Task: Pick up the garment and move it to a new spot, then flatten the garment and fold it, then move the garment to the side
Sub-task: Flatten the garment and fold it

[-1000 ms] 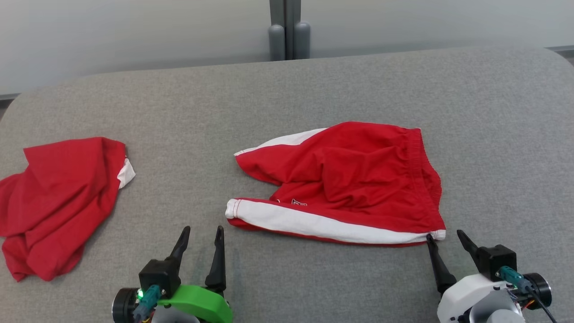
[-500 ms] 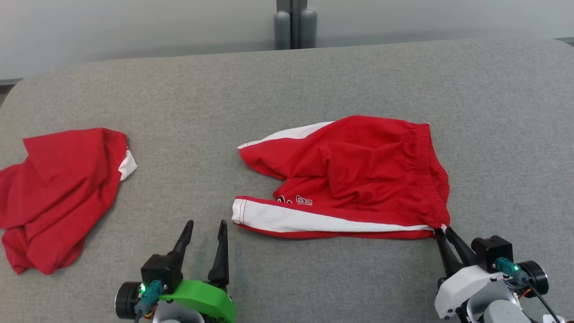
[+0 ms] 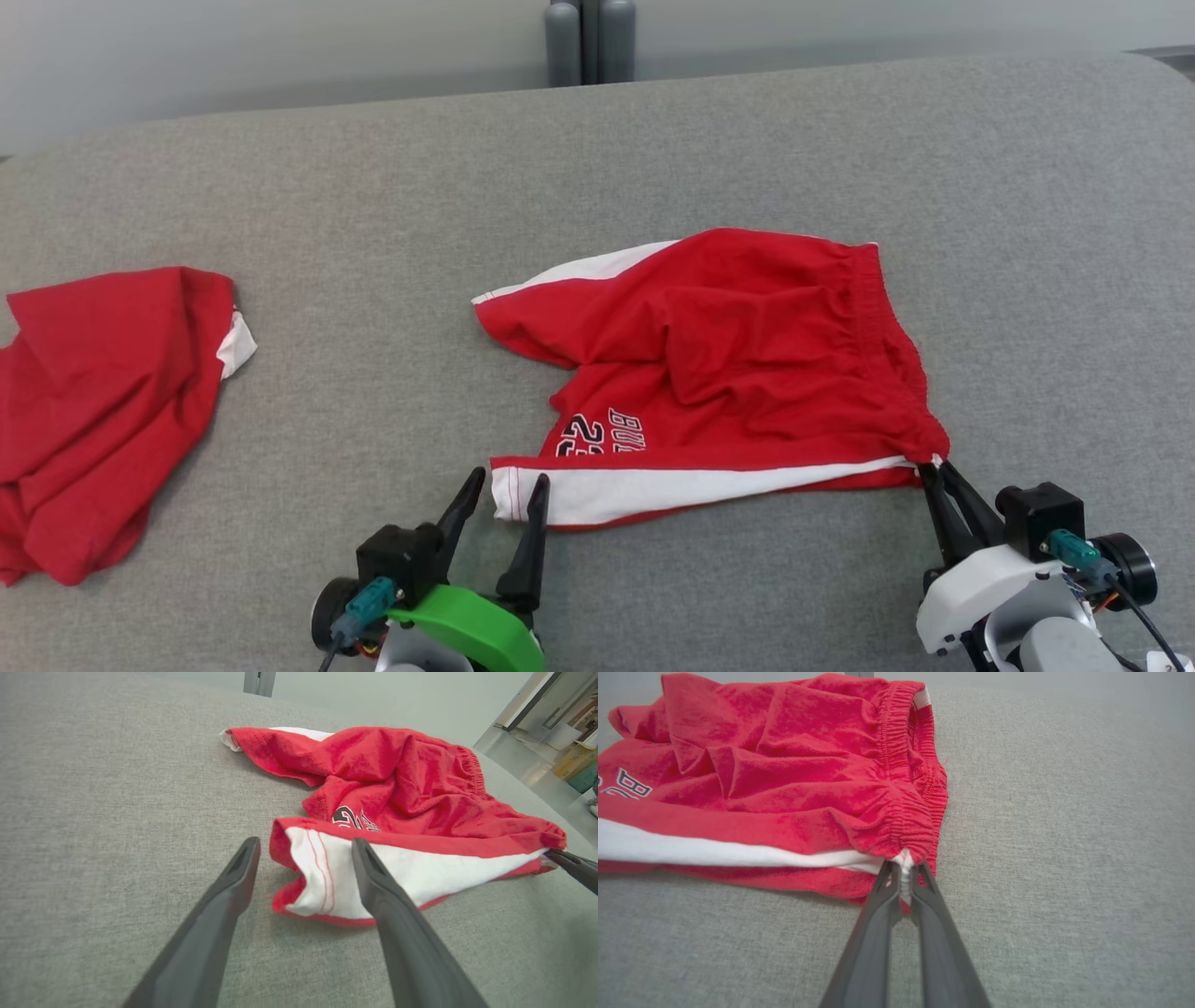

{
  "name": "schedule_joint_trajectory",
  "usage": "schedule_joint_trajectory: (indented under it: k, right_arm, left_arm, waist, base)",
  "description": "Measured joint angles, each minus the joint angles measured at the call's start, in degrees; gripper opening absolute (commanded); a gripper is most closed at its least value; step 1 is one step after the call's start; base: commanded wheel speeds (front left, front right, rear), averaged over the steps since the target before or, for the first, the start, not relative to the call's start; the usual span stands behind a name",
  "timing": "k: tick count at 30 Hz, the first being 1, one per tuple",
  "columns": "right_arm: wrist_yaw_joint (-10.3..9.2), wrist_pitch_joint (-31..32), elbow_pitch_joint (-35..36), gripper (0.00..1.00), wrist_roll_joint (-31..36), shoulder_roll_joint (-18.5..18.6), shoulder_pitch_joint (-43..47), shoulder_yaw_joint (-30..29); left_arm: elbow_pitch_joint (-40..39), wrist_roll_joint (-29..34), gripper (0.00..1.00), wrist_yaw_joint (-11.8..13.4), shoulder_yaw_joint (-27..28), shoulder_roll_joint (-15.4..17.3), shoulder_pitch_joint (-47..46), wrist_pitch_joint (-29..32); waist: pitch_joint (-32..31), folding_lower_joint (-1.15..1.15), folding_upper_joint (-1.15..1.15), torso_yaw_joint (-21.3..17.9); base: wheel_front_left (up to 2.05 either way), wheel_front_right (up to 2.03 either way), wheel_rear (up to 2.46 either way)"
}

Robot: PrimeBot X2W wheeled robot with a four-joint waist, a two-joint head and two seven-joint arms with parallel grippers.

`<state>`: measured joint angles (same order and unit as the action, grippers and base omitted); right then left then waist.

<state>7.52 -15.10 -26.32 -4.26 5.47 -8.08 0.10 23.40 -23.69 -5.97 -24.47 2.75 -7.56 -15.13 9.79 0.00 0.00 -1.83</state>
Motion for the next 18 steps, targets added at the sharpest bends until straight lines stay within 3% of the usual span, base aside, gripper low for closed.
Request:
schedule_joint_trajectory:
  k: [5,6,8,9,18]
  right_arm:
    - [0.00,0.0,0.1,0.00,0.0,-0.2,-0.4,0.0]
    - [0.00,0.0,0.1,0.00,0.0,-0.2,-0.5,0.0]
    - [0.00,0.0,0.1,0.00,0.0,-0.3,-0.5,-0.1]
    - [0.00,0.0,0.1,0.00,0.0,-0.4,-0.6,-0.1]
    - [0.00,0.0,2.5,0.00,-0.9,-0.6,-0.7,-0.8]
  left_arm:
    - [0.7,-1.5,1.00,-0.3,-1.1,0.0,-0.2,0.0]
    - [0.7,-1.5,0.82,-0.4,-1.1,0.0,-0.2,0.0]
    - [0.6,-1.3,0.09,-0.5,-1.0,0.0,-0.2,0.0]
    - [0.3,-1.2,0.00,-0.6,-0.9,0.0,-0.2,0.0]
    - [-2.4,-0.3,0.00,-1.0,-0.5,0.0,1.5,0.0]
  waist:
    - [0.5,0.00,0.00,-0.5]
    - [0.6,0.00,0.00,-0.5]
    - [0.7,0.00,0.00,-0.6]
    - [0.7,0.00,0.00,-0.5]
    - [-0.5,0.00,0.00,-0.2]
  base:
    - [0.00,0.00,0.00]
    - [0.00,0.00,0.00]
    - [0.00,0.00,0.00]
    - [0.00,0.00,0.00]
    - [0.00,0.00,0.00]
